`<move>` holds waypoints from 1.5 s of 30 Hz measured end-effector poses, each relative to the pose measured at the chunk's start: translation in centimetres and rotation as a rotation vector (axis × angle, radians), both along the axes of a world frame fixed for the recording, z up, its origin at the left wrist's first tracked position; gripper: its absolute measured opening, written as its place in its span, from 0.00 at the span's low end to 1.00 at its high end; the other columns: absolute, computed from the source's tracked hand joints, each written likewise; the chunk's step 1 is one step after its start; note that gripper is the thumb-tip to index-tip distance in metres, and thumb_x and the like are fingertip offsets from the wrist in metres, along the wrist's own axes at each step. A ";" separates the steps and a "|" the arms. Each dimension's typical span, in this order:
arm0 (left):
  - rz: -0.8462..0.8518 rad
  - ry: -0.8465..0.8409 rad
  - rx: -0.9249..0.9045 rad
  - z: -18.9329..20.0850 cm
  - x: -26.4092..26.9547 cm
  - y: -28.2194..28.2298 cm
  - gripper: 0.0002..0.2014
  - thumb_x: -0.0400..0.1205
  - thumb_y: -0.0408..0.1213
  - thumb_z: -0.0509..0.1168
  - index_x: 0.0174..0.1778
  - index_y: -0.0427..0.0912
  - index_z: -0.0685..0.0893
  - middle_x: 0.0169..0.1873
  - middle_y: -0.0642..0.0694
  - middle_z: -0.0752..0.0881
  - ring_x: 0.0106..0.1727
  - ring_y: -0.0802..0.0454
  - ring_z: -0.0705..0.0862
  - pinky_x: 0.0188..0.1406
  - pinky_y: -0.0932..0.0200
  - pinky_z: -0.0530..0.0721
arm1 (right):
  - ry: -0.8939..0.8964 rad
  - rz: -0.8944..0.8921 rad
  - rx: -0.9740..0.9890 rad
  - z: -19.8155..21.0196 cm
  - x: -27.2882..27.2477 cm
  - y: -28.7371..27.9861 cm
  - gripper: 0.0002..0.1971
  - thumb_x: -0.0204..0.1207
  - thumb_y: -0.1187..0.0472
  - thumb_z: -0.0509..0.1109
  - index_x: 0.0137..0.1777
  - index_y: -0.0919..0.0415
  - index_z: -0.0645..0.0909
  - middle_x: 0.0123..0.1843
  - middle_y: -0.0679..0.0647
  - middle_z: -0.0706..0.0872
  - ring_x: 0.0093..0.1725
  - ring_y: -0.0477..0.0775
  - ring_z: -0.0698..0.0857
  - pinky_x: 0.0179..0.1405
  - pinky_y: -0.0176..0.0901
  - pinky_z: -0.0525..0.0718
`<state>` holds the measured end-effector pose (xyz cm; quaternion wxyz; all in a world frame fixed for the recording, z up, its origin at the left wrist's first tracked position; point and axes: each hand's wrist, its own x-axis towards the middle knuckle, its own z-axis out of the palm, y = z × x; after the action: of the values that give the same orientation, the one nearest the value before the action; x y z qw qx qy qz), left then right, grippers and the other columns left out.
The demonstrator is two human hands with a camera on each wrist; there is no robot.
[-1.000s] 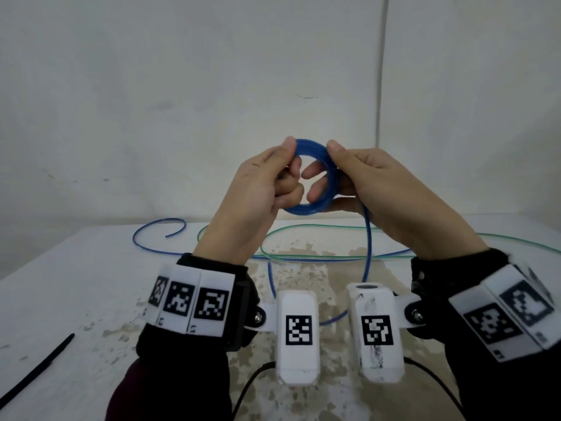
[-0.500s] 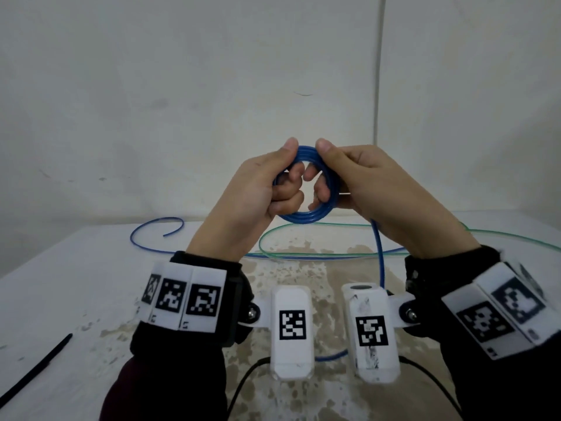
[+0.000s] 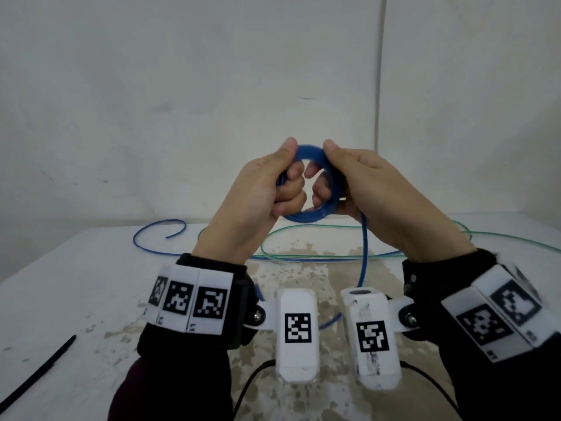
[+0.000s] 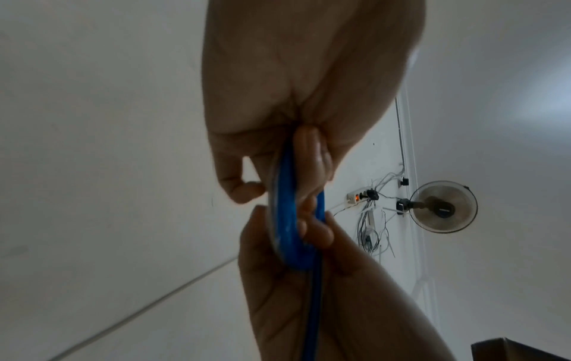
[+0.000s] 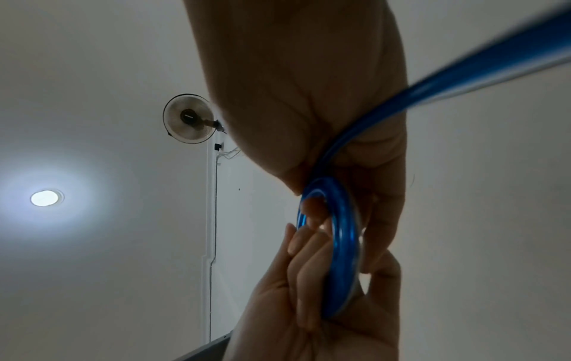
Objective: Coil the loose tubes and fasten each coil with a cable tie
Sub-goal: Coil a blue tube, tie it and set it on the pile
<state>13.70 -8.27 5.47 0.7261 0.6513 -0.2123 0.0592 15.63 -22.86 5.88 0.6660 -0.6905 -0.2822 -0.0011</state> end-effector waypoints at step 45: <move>0.037 -0.005 0.010 -0.2 0.2 0.1 0.17 0.88 0.42 0.53 0.33 0.40 0.71 0.19 0.55 0.58 0.20 0.59 0.55 0.33 0.57 0.51 | -0.082 -0.060 -0.207 0.0 0.5 -1.8 0.19 0.87 0.54 0.54 0.49 0.61 0.86 0.40 0.55 0.92 0.42 0.51 0.90 0.51 0.51 0.89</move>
<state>13.94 -8.16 5.29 0.7212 0.6584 -0.2024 0.0734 16.15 -24.67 5.85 0.5788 -0.7630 -0.2872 -0.0200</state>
